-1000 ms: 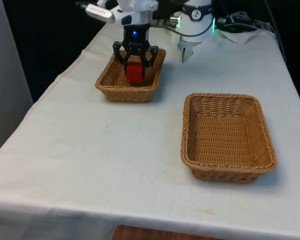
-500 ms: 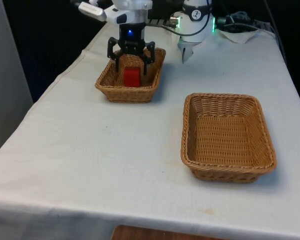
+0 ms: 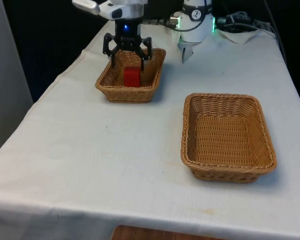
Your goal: Pick up the red cube and place it into the right basket.
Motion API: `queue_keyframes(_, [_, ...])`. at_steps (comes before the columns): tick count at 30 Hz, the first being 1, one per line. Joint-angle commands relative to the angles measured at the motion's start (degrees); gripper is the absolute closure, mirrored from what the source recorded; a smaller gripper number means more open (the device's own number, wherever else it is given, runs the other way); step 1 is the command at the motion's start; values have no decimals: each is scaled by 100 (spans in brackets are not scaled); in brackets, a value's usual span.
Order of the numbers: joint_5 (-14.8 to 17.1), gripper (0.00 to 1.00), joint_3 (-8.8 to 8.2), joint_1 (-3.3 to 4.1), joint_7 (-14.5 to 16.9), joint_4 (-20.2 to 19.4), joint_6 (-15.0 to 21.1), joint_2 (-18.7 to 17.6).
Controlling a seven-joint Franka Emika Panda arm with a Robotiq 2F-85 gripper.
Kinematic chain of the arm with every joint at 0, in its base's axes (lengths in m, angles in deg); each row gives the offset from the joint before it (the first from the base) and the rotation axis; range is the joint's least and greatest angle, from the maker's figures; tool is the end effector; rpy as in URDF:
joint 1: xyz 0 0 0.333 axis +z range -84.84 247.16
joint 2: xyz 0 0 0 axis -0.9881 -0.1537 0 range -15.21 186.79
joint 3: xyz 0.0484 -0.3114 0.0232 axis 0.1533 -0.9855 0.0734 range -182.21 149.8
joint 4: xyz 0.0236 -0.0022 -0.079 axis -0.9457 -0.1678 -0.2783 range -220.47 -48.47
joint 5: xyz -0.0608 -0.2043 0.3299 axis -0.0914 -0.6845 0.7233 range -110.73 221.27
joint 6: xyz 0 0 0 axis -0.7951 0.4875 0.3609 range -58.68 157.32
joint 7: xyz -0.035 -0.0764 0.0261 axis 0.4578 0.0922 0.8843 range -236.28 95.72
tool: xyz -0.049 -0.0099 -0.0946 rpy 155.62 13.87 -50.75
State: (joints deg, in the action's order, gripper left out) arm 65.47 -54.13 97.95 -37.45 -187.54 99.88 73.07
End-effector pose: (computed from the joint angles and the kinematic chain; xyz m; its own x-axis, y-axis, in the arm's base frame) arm 0.4412 -0.1879 0.2260 0.9969 0.0620 0.0476 0.0573 -0.9938 0.0949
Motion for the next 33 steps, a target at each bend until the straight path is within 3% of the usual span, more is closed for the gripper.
queue_keyframes(1, [-97, 0, -57, 40, -52, 29, -97, 57])
queue_keyframes(8, [-378, 0, -57, 74, -115, 92, -361, 413])
queue_keyframes(9, [-229, 0, -6, 34, -11, 63, -321, 424])
queue_keyframes(10, [-430, 0, -52, 80, -132, 92, -395, 464])
queue_keyframes(16, [-837, 0, 34, 115, -447, 86, -573, 814])
queue_keyframes(17, [-676, 0, 69, 80, -298, 57, -567, 854])
queue_keyframes(19, [-1014, 0, 120, 126, -659, 92, -613, 928])
queue_keyframes(23, [-1226, 0, 223, 120, -911, 92, -647, 1037])
queue_keyframes(26, [-1318, 0, 292, 126, -1066, 126, -682, 1077])
queue_keyframes(27, [-1192, 0, 304, 115, -945, 69, -630, 1112])
queue_keyframes(28, [-1335, 0, 309, 126, -1106, 138, -688, 1083])
queue_keyframes(33, [-1364, 0, 401, 143, -1335, 252, -773, 1100])
